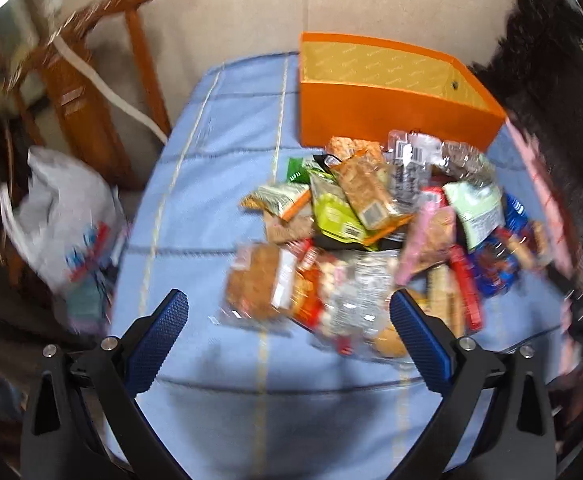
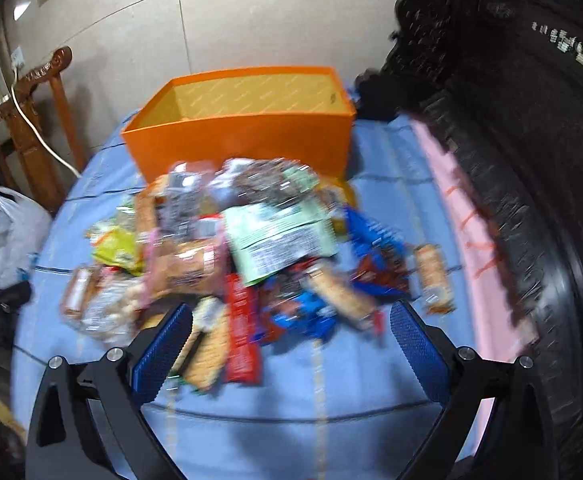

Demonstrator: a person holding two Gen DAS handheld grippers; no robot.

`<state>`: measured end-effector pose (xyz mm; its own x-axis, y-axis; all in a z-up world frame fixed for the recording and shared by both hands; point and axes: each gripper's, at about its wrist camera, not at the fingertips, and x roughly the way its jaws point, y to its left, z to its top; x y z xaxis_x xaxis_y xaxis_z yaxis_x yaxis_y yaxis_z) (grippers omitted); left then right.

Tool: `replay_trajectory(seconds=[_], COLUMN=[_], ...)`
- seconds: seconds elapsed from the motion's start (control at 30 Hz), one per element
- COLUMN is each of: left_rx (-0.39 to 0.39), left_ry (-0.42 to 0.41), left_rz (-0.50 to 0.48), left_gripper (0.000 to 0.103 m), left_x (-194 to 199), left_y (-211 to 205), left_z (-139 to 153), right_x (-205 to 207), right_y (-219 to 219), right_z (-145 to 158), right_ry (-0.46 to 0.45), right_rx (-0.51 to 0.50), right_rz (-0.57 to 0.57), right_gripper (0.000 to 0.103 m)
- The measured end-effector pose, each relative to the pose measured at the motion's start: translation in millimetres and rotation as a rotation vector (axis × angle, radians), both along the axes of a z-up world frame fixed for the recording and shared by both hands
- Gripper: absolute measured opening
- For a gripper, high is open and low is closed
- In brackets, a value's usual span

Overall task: Organize snacks
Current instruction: 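Grasp the round bread bun bag with left tool while right tool grasps a wafer roll pack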

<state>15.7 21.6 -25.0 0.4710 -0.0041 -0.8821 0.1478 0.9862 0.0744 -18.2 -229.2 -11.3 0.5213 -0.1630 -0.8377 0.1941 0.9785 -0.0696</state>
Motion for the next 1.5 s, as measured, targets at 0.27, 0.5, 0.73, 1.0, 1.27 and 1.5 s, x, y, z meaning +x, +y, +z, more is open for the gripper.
replay_trajectory(seconds=[0.27,0.5,0.73,1.0,1.27,1.5], left_rx=[-0.077,-0.096,-0.192,-0.304,-0.354,-0.338], left_ry=[0.144,0.22,0.355,0.36,0.375,0.367], left_rz=[-0.047,-0.031,0.01,0.022,0.045,0.053], left_gripper=[0.099,0.099,0.078,0.072,0.072,0.073], left_x=[32.3,66.8,82.9,84.8,64.1,61.5], left_y=[34.3,45.6,53.0,65.2,81.1,74.8], left_z=[-55.9,-87.0,-131.5,-144.9,-145.7,-145.5], right_x=[-1.7,4.3,19.4,29.0,38.6,66.6], right_y=[-60.8,-75.7,-70.8,-74.9,-71.4,-66.4], right_z=[-28.5,-55.9,-75.1,-75.0,-77.6,-107.1], right_ry=[0.071,0.14,0.192,0.218,0.242,0.296], right_rx=[0.057,0.102,0.104,0.079,0.023,-0.01], right_rz=[-0.063,-0.12,-0.114,-0.079,0.03,0.106], right_gripper=[0.099,0.099,0.099,0.099,0.099,0.054])
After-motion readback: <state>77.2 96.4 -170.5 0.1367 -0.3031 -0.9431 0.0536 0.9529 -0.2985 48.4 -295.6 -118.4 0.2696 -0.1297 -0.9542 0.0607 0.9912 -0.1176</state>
